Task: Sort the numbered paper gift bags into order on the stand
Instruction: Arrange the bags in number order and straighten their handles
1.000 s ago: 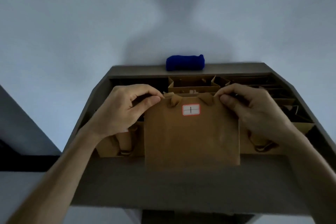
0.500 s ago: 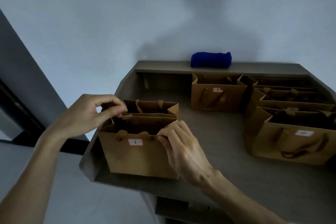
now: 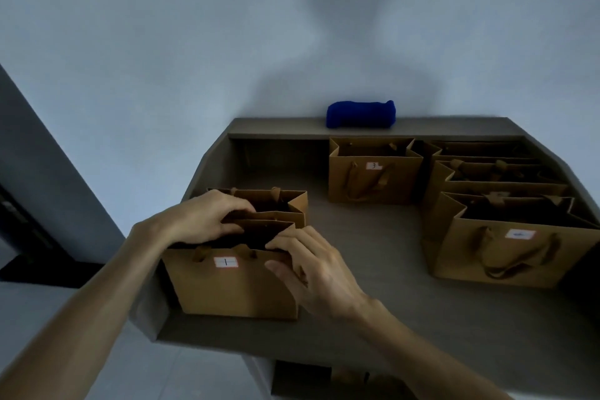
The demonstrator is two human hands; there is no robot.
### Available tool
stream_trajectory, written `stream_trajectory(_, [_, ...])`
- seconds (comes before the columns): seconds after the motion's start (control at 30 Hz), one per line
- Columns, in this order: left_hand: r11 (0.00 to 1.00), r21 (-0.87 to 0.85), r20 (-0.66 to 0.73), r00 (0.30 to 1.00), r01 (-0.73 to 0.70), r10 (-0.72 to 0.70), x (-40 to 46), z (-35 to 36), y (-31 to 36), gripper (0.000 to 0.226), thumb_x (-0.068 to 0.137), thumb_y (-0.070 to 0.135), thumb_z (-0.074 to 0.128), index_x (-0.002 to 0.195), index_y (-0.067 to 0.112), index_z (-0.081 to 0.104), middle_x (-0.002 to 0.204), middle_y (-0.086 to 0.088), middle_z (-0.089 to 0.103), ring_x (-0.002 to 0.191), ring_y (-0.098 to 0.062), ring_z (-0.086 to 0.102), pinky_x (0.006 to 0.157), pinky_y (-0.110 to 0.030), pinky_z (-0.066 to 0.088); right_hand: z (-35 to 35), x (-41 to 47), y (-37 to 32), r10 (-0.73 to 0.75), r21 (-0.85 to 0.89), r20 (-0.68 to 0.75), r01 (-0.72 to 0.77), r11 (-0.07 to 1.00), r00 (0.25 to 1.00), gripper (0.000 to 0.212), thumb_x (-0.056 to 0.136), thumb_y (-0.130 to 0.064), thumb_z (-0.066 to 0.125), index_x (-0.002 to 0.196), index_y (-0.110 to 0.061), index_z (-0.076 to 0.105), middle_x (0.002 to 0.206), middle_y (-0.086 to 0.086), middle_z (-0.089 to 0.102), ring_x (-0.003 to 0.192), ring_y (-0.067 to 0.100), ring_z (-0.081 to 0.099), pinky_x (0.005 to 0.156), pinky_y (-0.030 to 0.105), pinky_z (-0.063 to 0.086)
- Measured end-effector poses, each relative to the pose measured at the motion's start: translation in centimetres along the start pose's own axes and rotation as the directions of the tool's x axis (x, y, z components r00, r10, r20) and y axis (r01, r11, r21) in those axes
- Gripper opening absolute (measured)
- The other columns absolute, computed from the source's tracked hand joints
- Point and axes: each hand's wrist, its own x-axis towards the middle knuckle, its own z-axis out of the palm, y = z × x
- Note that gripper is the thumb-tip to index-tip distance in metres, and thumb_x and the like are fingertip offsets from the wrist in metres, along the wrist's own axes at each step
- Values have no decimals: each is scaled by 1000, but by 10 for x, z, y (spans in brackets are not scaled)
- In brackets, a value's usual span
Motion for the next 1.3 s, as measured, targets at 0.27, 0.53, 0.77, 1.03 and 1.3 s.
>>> stream_trajectory(0.27, [1000, -7, -95, 995, -24, 23, 22, -3, -6, 18, 90, 20, 67, 100, 35, 72, 86, 26, 60, 81, 5, 59, 71, -7, 37, -34, -7, 33, 126, 7, -82, -126, 992, 989, 29, 100, -35, 51, 118, -13, 60, 119, -3, 54, 101, 7, 56, 81, 26, 52])
stream_trajectory(0.53, [999, 5, -128, 991, 40, -39, 54, -11, -22, 17, 90, 17, 67, 100, 31, 73, 93, 16, 64, 90, -5, 63, 73, -13, 38, -50, -13, 66, 203, -88, -76, -209, 974, 976, 23, 97, -28, 51, 111, -13, 62, 109, -3, 57, 93, 4, 56, 78, 18, 50])
stream_trajectory(0.77, [998, -2, -41, 997, 65, -65, 76, -32, -17, 18, 90, 39, 64, 105, 31, 70, 97, 16, 67, 88, 2, 61, 74, -14, 43, -111, 21, 106, 303, -252, -38, -302, 919, 952, 23, 95, -26, 52, 114, -18, 62, 111, -1, 62, 103, 9, 58, 89, 29, 53])
stream_trajectory(1.03, [998, -56, -284, 959, -25, 8, 138, -47, 38, 17, 93, 29, 63, 107, 24, 70, 101, 9, 67, 90, -4, 61, 80, -23, 45, -181, 66, 174, 601, -515, 14, -510, 689, 799, 20, 96, -28, 59, 115, -26, 62, 116, 2, 63, 108, 21, 59, 95, 47, 50])
stream_trajectory(1.3, [998, 55, -132, 991, -2, 9, 211, -27, 72, 31, 93, 33, 61, 124, 30, 57, 123, 1, 60, 109, -16, 58, 90, -38, 52, -182, 69, 214, 723, -694, 214, -419, 586, 657, 30, 95, -35, 58, 126, -36, 58, 124, 2, 60, 122, 28, 52, 108, 52, 39])
